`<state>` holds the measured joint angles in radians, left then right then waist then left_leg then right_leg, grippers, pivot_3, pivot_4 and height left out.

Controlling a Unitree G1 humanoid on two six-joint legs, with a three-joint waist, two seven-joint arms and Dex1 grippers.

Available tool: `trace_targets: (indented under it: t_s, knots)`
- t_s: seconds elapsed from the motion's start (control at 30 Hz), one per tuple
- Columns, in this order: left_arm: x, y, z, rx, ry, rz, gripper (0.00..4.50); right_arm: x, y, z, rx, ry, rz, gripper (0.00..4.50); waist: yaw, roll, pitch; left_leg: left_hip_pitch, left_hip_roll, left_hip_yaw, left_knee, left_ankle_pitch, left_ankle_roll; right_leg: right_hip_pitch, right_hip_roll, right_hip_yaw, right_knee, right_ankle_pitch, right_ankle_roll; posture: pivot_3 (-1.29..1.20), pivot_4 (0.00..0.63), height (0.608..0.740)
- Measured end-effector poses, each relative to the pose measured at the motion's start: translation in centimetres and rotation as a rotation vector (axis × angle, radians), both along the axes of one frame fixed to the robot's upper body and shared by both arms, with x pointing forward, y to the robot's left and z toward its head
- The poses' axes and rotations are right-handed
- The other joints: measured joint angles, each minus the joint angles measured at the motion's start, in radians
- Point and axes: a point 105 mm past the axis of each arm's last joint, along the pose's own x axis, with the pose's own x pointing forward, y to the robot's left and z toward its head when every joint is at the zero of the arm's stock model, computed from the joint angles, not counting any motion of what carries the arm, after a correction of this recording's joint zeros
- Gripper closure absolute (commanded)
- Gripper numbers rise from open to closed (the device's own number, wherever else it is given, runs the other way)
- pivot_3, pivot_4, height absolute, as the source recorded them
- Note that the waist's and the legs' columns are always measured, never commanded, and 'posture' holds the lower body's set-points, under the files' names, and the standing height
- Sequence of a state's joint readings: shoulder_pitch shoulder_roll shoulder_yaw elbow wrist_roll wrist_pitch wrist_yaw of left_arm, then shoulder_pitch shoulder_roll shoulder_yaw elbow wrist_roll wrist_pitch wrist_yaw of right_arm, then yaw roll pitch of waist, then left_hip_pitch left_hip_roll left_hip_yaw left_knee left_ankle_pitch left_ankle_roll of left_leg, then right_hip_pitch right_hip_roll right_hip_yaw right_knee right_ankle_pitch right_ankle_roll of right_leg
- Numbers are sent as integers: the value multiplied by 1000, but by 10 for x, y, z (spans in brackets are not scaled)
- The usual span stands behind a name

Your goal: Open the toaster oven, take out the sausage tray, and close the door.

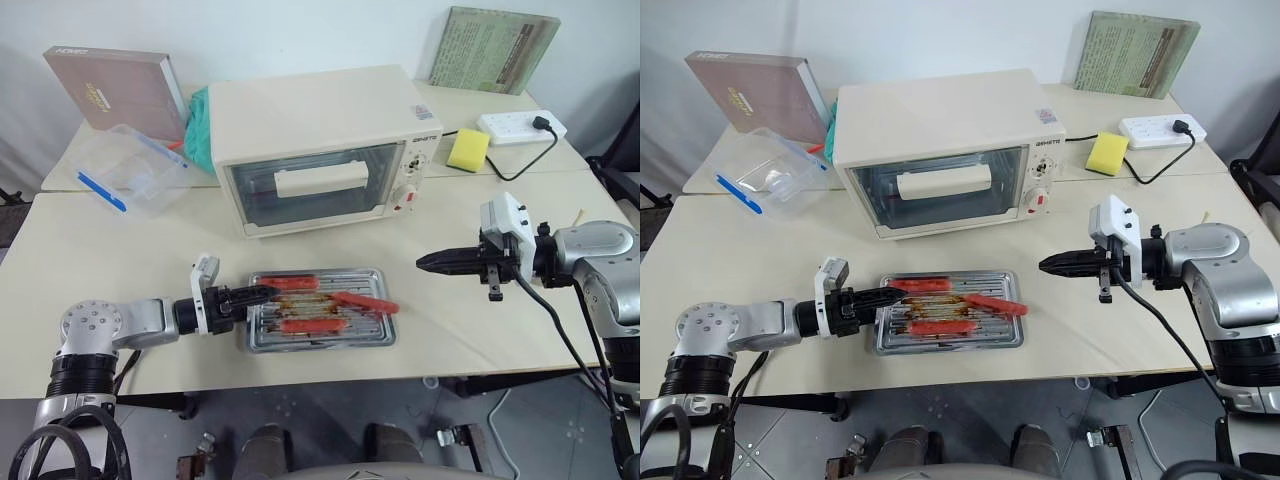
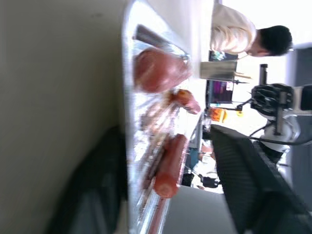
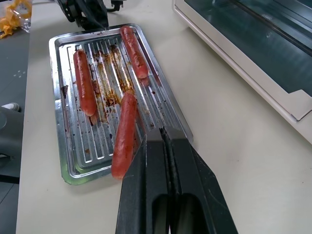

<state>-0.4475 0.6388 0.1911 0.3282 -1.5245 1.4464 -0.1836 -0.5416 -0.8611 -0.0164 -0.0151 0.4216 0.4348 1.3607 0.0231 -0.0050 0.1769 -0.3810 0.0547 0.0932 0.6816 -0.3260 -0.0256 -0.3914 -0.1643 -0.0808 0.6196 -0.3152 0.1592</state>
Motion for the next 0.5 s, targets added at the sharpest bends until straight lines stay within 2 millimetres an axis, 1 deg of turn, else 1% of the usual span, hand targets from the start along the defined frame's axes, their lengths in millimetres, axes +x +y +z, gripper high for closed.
trace_targets:
  t_s: [0.07,0.1,0.2,0.3,0.37,0.4,0.5]
  knots:
    - [-1,1,3,0,-9,-10,137,0,-1,0,-3,-1,0,4500,-2,0,0,0,0,0,0,0,0,0,0,0,0,0,0,0,150,740]
    - [-2,2,5,8,-16,-15,19,0,-1,1,-7,0,-1,4500,-3,0,0,0,0,0,-1,0,0,0,0,0,0,0,0,0,150,740]
    - [-6,11,9,90,-56,-19,19,-2,-4,1,-22,2,2,4500,-10,-1,0,1,1,0,-2,0,-1,0,0,0,0,0,0,0,150,740]
    - [-16,35,12,258,-109,-21,19,-3,-9,2,-42,4,8,4500,-33,-2,1,4,2,3,-7,0,-2,-1,1,0,-1,-1,-1,0,150,740]
    - [-18,52,16,355,-155,0,19,-3,-13,1,-49,5,10,4500,-46,-2,1,10,1,7,-14,1,-3,0,1,2,-2,-1,-1,0,150,740]
    - [-18,57,17,379,-179,8,19,-2,-15,0,-49,9,9,4500,-50,-2,1,10,2,8,-16,2,-4,0,1,2,-3,-1,-2,0,150,740]
    - [-18,71,16,452,-366,22,0,0,-25,-8,-42,36,13,3894,-56,-2,1,10,2,11,-19,2,-4,-3,1,2,-5,-1,-2,0,150,740]
